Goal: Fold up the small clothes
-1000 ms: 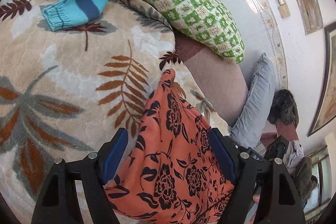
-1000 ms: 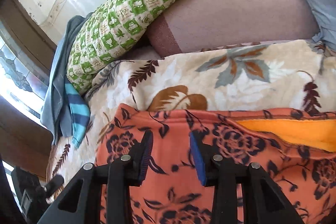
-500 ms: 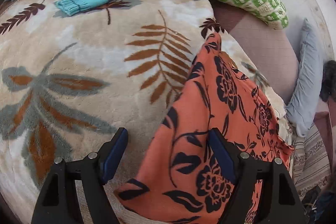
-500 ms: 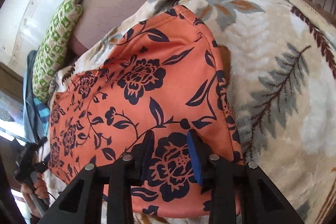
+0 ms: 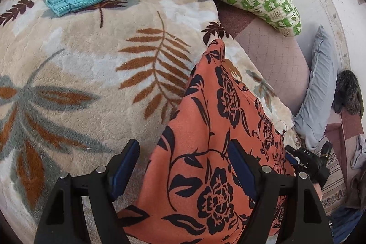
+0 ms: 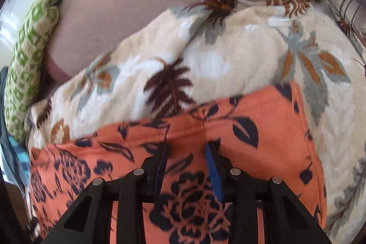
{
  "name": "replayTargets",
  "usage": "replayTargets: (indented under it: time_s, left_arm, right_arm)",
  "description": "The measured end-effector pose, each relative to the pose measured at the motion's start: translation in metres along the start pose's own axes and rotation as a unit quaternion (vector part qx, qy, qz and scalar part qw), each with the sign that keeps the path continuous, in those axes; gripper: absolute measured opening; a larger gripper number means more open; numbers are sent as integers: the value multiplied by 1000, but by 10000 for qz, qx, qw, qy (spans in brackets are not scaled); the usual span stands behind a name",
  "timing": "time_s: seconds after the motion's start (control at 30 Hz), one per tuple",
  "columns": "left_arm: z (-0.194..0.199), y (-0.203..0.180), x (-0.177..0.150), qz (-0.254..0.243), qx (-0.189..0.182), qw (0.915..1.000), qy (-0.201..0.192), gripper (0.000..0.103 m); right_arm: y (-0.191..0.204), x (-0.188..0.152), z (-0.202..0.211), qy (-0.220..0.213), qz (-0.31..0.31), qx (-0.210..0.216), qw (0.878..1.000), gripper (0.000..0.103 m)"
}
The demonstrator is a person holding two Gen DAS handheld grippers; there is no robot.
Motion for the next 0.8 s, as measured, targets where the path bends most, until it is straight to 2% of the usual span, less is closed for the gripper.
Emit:
replayTargets:
  time_s: [0.03, 0.07, 0.17, 0.27, 0.37, 0.47, 0.57, 0.6, 0.63, 0.7, 0.8]
  left_arm:
    - [1, 0, 0, 6, -12, 10000, -15, 80]
    - [3, -1, 1, 6, -29, 10000, -42, 80]
    - [11, -7, 1, -62, -135, 9998, -158, 80]
    - [19, -22, -3, -344, -194, 9988, -275, 80]
    - [20, -40, -10, -802, -101, 9962, -317, 80]
    - [11, -46, -15, -1157, 283, 9925, -269, 80]
    - [-14, -14, -19, -1069, 1259, 9862, 141, 80]
    - [-21, -2, -19, -958, 1438, 9846, 260, 80]
    - [-21, 0, -17, -949, 1357, 9860, 198, 81]
    - [-16, -2, -15, -988, 1444, 9845, 130, 81]
    - [-14, -1, -14, -919, 1410, 9857, 91, 81]
  right_arm:
    - [-6, 6, 7, -132, -163, -100, 9997, 38]
    - [-9, 8, 16, -225, -280, -13, 9994, 38]
    - [-1, -10, 41, -268, -69, 469, 9985, 38]
    - [15, -54, 56, -54, 497, 639, 9967, 38]
    - [17, -106, 71, 32, 882, 714, 9935, 38]
    - [7, -151, 75, 87, 1268, 416, 9910, 38]
    - [-11, -182, 57, 374, 1483, -86, 9882, 38]
    - [-13, -186, 56, 250, 1552, -26, 9876, 38]
    - [-14, -185, 58, 123, 1625, 11, 9866, 38]
    - [-14, -185, 59, 240, 1634, -3, 9863, 38]
    - [-16, -172, 67, 250, 1233, 333, 9915, 38]
Point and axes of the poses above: each gripper's, at about its wrist camera, not at the fingertips, and z roughly against the way its jaws point, y to its left, x to its top, the point moved 10 cm from there along -z, roughly the way its jaws point, and after that the axes turned 9 degrees about y, right-handed, at the moved point
